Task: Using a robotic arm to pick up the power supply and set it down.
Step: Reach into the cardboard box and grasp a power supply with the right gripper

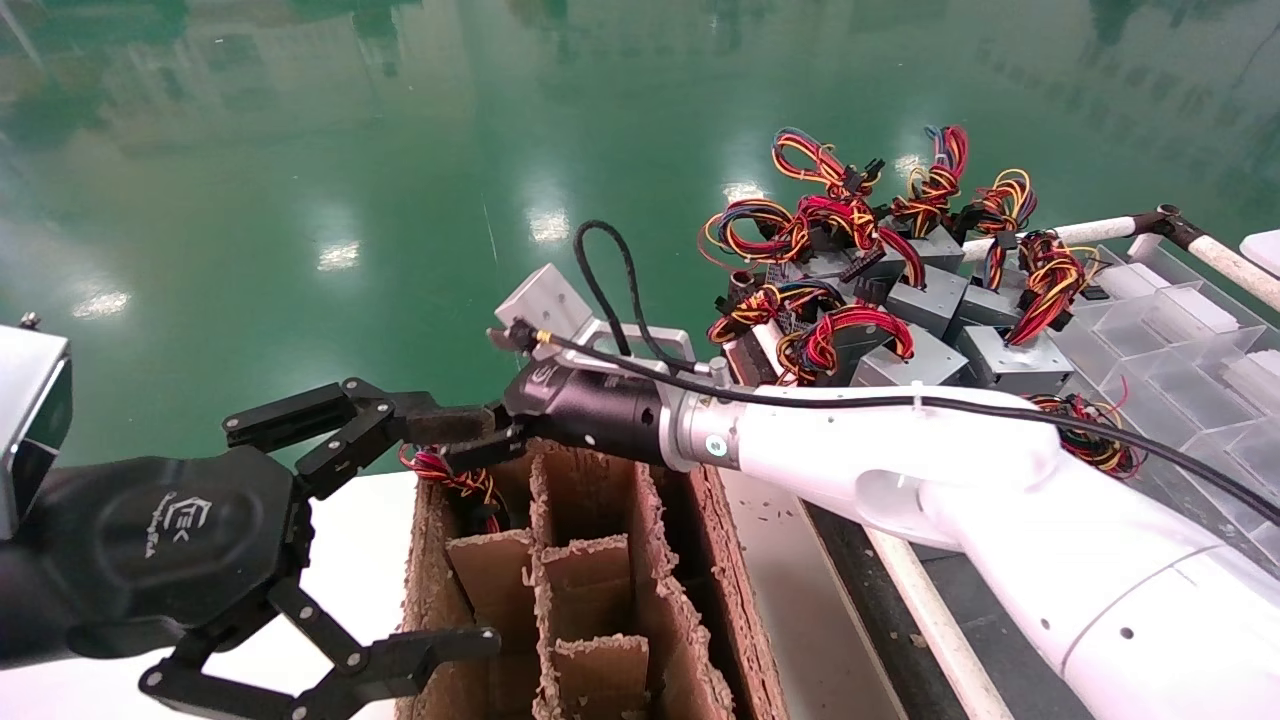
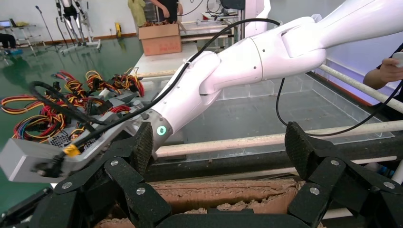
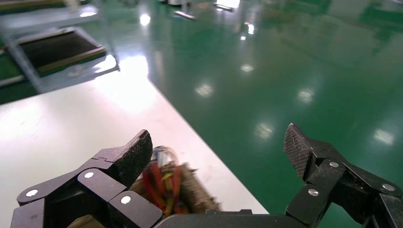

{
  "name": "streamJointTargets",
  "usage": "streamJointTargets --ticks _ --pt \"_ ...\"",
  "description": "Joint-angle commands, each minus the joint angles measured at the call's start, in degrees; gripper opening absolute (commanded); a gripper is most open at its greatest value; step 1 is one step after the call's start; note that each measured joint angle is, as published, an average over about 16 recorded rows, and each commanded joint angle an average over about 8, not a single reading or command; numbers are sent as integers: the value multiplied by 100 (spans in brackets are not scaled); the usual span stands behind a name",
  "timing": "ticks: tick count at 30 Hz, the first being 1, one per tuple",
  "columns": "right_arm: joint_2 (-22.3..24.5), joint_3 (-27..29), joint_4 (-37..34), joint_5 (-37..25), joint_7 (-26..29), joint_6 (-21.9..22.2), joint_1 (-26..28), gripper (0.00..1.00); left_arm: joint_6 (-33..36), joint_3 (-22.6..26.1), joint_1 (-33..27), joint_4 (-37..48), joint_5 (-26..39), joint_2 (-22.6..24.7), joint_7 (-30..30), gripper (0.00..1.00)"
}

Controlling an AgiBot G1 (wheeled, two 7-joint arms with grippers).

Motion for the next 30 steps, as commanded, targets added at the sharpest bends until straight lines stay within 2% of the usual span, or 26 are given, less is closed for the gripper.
streamJointTargets --ticks 1,8,19,20,21,27,28,30 --pt "-4 -179 59 197 78 282 9 100 0 1 0 0 -1 0 0 100" --pt "2 -744 282 863 431 554 63 100 -1 3 -1 0 -2 -1 2 100" --pt "5 -1590 415 1356 555 441 201 100 -3 7 -2 0 -5 -3 4 100" --pt "6 -1661 411 1371 559 434 216 97 -3 8 -2 0 -5 -3 4 100" --pt "6 -1724 405 1388 562 434 232 88 -3 8 -2 0 -6 -3 4 100" --pt "8 -1965 386 1538 543 498 304 13 -4 10 -2 0 -7 -4 5 100" --pt "8 -1992 382 1565 532 510 311 4 -5 11 -2 0 -7 -4 5 100" --pt "9 -2043 377 1616 509 531 318 0 -5 11 -3 0 -8 -5 6 100"
